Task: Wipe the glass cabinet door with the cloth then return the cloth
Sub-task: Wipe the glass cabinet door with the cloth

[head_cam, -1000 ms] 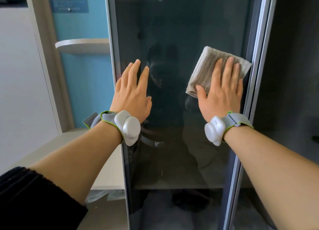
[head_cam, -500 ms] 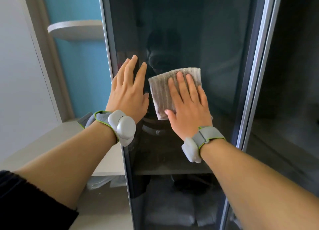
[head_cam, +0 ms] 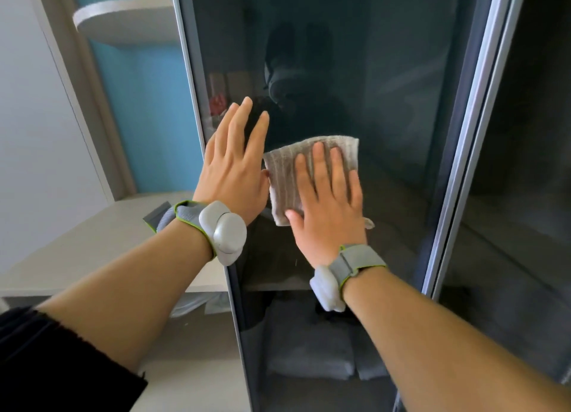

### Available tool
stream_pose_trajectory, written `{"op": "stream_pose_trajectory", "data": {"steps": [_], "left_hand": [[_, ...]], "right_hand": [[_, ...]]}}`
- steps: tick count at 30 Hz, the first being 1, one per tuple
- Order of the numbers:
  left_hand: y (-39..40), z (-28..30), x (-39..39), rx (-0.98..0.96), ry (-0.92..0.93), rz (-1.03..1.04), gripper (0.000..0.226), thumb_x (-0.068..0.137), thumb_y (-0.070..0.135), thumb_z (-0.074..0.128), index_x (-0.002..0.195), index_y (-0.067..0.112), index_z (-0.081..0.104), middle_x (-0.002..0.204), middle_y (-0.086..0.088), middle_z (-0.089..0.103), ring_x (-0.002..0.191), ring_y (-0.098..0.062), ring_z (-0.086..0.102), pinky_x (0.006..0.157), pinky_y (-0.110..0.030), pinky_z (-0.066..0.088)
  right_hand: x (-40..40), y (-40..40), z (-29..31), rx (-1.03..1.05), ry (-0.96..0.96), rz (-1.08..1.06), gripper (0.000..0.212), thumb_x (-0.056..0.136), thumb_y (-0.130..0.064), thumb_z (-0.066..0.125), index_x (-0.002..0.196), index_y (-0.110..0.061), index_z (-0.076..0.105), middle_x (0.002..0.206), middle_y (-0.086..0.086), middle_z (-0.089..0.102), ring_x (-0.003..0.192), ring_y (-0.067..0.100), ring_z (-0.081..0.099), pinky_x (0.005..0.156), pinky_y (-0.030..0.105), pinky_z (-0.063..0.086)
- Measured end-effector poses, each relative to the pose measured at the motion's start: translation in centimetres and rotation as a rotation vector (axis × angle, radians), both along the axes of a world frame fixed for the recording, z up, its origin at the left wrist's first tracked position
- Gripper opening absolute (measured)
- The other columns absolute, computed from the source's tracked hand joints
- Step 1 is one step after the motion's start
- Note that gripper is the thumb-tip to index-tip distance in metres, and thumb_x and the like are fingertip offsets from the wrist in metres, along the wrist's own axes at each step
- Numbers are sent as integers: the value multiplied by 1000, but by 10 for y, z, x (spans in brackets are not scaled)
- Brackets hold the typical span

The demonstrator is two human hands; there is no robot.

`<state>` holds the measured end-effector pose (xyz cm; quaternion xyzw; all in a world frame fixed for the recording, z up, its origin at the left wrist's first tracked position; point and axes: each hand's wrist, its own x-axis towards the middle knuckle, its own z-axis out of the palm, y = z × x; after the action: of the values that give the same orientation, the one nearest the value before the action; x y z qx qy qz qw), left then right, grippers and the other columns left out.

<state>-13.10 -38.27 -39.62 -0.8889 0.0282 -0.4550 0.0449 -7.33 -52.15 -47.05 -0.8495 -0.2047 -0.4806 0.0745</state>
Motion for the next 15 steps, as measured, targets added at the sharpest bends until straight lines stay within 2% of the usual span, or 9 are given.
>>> {"op": "stream_pose_trajectory", "data": {"steps": [5,10,15], "left_hand": [[-1,-4,2,-5,2,6,69,88,19,57,147,13,21,157,-13,14,144,-36,9,113,-50,12],[-2,-4,-1,-9,0,19,70,86,18,58,146,13,23,156,-14,16,143,-38,13,113,-50,14],[6,-4,-8,-11,0,4,65,86,11,55,144,9,27,155,-16,19,142,-38,16,112,-50,19]], "right_hand": [[7,-32,0,-132,-31,2,87,80,-46,53,149,-21,7,159,4,7,145,24,0,114,43,2],[9,-74,-2,-57,0,-82,85,81,-48,51,149,-19,10,158,7,9,145,27,4,113,46,9],[0,-44,-4,-9,40,-57,87,78,-47,55,148,-18,13,158,8,11,144,29,3,112,49,11]]}}
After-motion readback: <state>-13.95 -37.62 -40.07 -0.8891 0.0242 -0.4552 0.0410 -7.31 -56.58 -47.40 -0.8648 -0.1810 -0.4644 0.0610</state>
